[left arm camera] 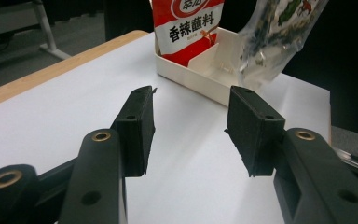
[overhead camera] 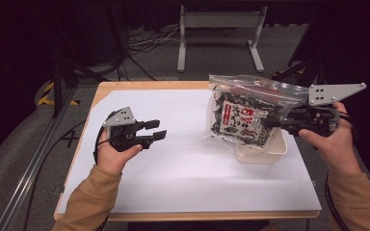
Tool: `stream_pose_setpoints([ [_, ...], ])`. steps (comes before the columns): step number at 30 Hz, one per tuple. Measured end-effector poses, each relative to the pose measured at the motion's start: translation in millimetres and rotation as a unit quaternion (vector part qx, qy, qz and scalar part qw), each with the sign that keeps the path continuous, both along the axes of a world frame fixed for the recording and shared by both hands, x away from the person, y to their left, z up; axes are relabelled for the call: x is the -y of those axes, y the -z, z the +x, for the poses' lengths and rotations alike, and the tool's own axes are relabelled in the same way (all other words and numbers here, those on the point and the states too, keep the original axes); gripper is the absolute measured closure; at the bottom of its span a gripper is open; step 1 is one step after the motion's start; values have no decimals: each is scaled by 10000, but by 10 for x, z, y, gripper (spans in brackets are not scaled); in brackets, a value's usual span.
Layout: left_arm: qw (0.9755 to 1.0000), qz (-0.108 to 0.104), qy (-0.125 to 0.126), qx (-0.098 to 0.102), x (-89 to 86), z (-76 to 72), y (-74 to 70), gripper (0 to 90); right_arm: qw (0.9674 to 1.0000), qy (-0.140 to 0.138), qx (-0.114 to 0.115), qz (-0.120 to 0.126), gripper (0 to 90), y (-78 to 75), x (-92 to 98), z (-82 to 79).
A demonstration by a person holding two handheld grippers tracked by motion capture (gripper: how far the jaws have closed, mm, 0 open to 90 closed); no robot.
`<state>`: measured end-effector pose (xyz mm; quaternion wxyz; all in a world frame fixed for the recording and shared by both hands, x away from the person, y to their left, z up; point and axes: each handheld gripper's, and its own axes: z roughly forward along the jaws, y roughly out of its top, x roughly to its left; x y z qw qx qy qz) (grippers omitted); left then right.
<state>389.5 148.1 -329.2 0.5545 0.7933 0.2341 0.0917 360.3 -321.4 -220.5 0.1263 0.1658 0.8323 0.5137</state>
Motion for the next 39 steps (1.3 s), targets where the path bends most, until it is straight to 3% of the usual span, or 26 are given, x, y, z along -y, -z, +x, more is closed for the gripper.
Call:
stream_pose_setpoints([
  [9, 10000, 71, 42, -43, 16, 49, 77, 485, 9993, 327, 184, -66, 754, -118, 101, 25],
  [21, 10000, 69, -21, 6, 8, 87, 128, 433, 9958, 835, 316, -174, 755, -133, 239, 74],
  [28, 9998, 112, -176, 78, -19, 115, 160, 360, 9922, 1143, 440, -221, 754, -94, 299, 114],
  [37, 9997, 122, -174, 94, -25, 121, 179, 350, 9857, 1651, 245, -215, 754, 77, 415, 186],
  [39, 9996, 205, -165, 122, -28, 127, 179, 340, 9836, 1773, 205, -242, 754, 131, 433, 205],
])
